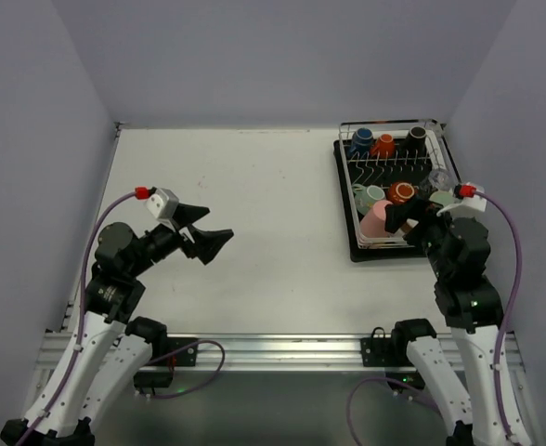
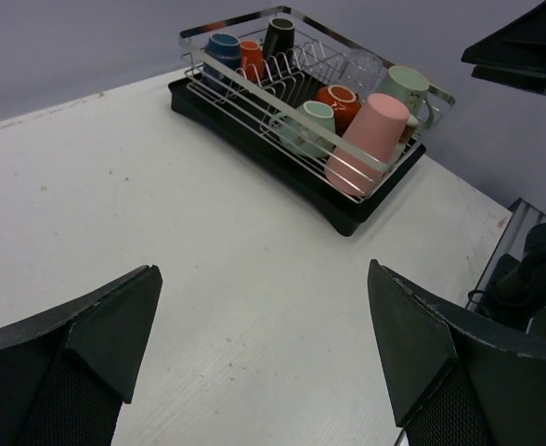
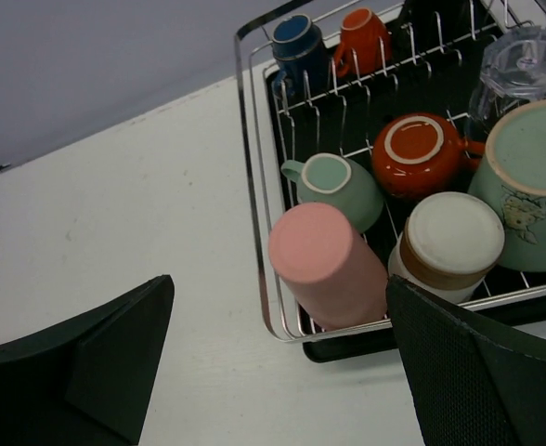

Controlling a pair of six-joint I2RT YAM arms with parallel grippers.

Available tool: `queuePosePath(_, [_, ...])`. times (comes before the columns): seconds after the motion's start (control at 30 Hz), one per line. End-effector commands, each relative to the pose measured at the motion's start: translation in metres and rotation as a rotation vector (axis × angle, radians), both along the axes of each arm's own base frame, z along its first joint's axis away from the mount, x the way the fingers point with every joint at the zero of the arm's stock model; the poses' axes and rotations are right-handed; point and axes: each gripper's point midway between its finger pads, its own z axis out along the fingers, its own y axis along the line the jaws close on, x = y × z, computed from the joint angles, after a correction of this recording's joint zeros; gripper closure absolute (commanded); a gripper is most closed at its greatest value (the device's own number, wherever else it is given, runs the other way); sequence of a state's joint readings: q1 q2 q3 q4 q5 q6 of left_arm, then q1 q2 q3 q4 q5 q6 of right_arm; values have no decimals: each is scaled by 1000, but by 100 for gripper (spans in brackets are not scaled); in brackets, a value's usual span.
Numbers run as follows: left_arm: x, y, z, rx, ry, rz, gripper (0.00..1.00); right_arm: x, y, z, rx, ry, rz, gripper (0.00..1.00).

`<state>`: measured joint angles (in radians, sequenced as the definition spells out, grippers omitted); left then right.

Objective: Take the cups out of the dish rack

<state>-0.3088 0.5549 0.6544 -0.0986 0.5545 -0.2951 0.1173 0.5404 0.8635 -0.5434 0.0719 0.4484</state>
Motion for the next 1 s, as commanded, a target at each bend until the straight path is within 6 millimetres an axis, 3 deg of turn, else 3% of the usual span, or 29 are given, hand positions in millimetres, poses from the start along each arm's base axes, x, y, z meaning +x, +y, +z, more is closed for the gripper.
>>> queuePosePath(0.0, [-3, -3, -3, 8, 29, -26, 0, 7, -16, -16, -59, 77, -76, 1])
queuePosePath(0.47, [-3, 0, -5, 12, 32, -10, 0, 43, 5, -45, -154, 219, -60, 1])
queuePosePath(0.73, [-2, 1, -7, 12, 37, 1, 0, 58, 14, -77, -183, 303, -36, 1])
queuePosePath(0.97, [-1, 1, -7, 13, 38, 3, 0, 76, 16, -84, -211, 335, -48, 6])
